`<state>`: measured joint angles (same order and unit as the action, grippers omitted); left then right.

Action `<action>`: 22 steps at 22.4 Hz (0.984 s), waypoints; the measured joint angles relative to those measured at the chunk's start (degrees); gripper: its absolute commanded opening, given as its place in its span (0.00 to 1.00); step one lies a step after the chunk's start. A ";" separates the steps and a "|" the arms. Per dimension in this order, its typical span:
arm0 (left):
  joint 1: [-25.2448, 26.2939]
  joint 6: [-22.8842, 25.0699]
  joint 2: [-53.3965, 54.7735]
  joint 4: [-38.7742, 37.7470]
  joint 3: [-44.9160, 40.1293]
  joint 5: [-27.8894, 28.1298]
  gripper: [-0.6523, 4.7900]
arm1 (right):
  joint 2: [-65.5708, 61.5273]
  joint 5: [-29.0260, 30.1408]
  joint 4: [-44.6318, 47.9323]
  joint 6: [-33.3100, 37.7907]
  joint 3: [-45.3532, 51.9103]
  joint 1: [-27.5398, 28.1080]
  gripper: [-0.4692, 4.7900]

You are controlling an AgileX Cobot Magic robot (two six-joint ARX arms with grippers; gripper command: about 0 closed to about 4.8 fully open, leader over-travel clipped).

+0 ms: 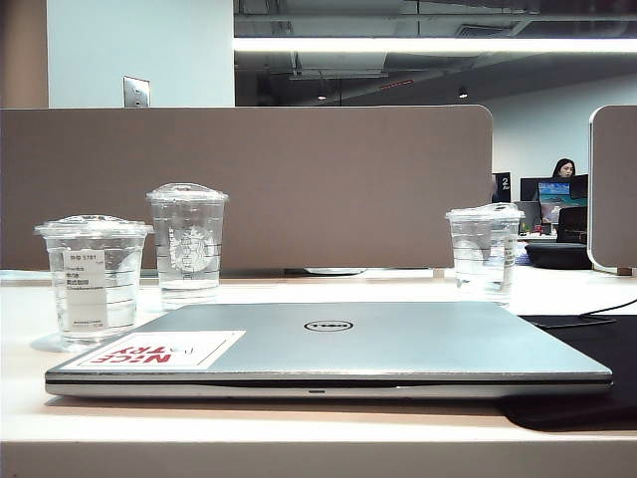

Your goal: Pick up the coffee cup on the middle and place it on the left side of the laptop.

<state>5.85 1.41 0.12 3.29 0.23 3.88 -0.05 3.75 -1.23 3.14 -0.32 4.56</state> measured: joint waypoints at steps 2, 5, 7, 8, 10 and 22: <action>0.00 -0.20 -0.02 -0.98 0.00 -0.31 0.11 | 0.00 -0.02 0.04 0.00 0.00 0.02 0.08; 0.07 -0.81 -0.04 -1.05 0.00 -3.89 0.11 | 0.00 0.00 0.00 0.00 0.02 0.02 0.08; -0.15 -1.11 -0.07 -1.07 0.00 -7.21 0.11 | 0.00 0.00 0.00 0.00 0.02 0.02 0.08; -0.15 -1.79 -0.04 -1.09 0.00 -7.76 0.11 | 0.00 0.00 0.00 0.00 0.00 0.02 0.08; -0.13 -2.60 -0.04 -1.16 0.00 -7.32 0.11 | 0.00 0.00 0.00 0.00 0.02 0.02 0.08; -0.11 -2.78 -0.04 -1.20 0.00 -6.19 0.11 | 0.00 0.00 0.00 0.00 0.02 0.02 0.08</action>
<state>5.74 -1.37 0.08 2.09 0.23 -2.31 -0.05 3.75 -1.23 3.14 -0.30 4.58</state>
